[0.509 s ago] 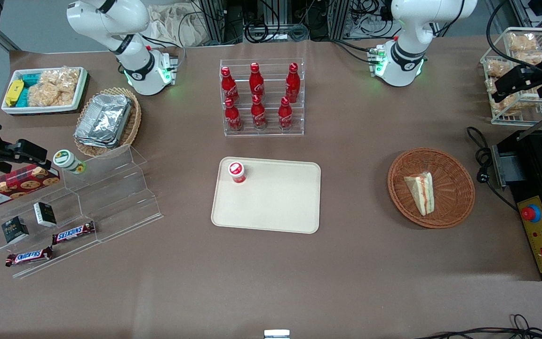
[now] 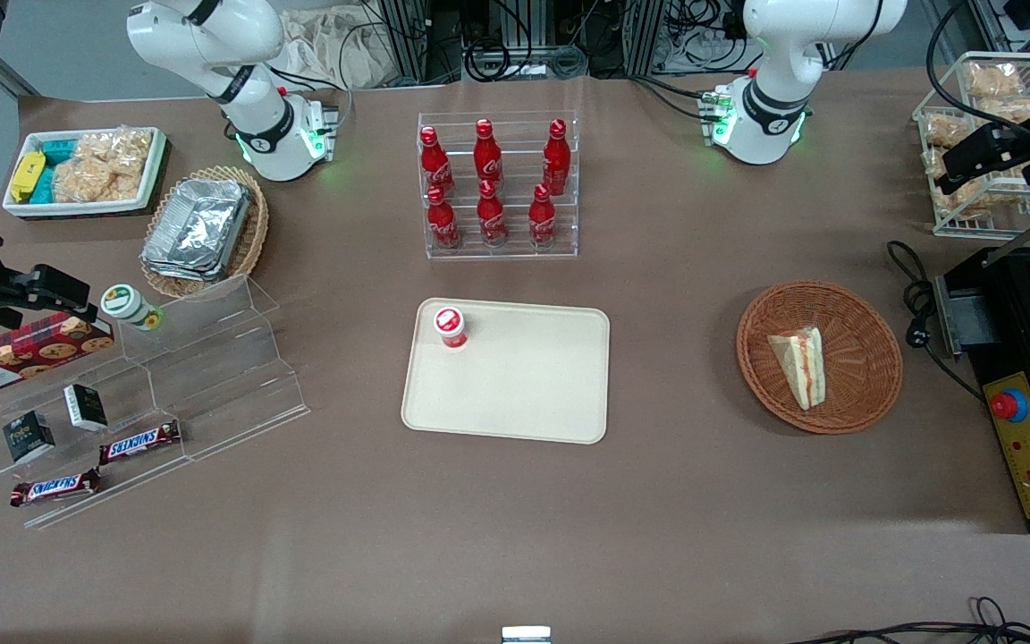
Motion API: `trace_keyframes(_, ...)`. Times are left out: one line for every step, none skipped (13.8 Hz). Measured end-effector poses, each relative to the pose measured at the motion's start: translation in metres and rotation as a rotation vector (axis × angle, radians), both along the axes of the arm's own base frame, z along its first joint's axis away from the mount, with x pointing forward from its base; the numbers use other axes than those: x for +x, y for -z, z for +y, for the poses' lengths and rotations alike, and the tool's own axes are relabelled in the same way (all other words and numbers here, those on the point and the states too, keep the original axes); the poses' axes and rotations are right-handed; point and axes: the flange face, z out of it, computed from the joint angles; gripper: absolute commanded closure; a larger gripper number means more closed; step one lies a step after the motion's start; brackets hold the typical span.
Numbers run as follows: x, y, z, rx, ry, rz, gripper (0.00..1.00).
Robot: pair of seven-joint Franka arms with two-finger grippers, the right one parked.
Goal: Place sandwich from basket to tray
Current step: 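Move the left gripper from rest toward the wicker basket, then lower the open left gripper over the sandwich and close on it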
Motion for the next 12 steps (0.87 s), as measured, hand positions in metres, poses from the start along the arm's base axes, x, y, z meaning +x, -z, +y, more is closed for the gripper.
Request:
trace_keyframes(0.002, 0.003, 0.001, 0.0, -0.001, 0.007, 0.0)
trace_keyframes(0.006, 0.011, 0.001, 0.0, -0.003, 0.022, 0.0)
trace_keyframes(0.013, 0.022, 0.002, 0.001, -0.006, 0.043, 0.0)
trace_keyframes(0.023, 0.036, 0.002, 0.002, -0.008, 0.064, 0.0)
trace_keyframes(0.036, 0.053, 0.002, 0.003, -0.01, 0.078, 0.0)
trace_keyframes(0.05, 0.071, 0.002, 0.005, -0.015, 0.087, 0.0)
trace_keyframes(0.063, 0.09, 0.001, 0.007, -0.027, 0.094, 0.0)
trace_keyframes(0.076, 0.11, 0.001, 0.009, -0.046, 0.1, 0.0)
trace_keyframes(0.088, 0.13, 0.0, 0.012, -0.067, 0.108, 0.0)
trace_keyframes(0.099, 0.15, -0.002, 0.015, -0.087, 0.115, 0.0)
trace_keyframes(0.107, 0.17, -0.005, 0.017, -0.106, 0.12, 0.0)
trace_keyframes(0.114, 0.191, -0.009, 0.022, -0.123, 0.123, 0.0)
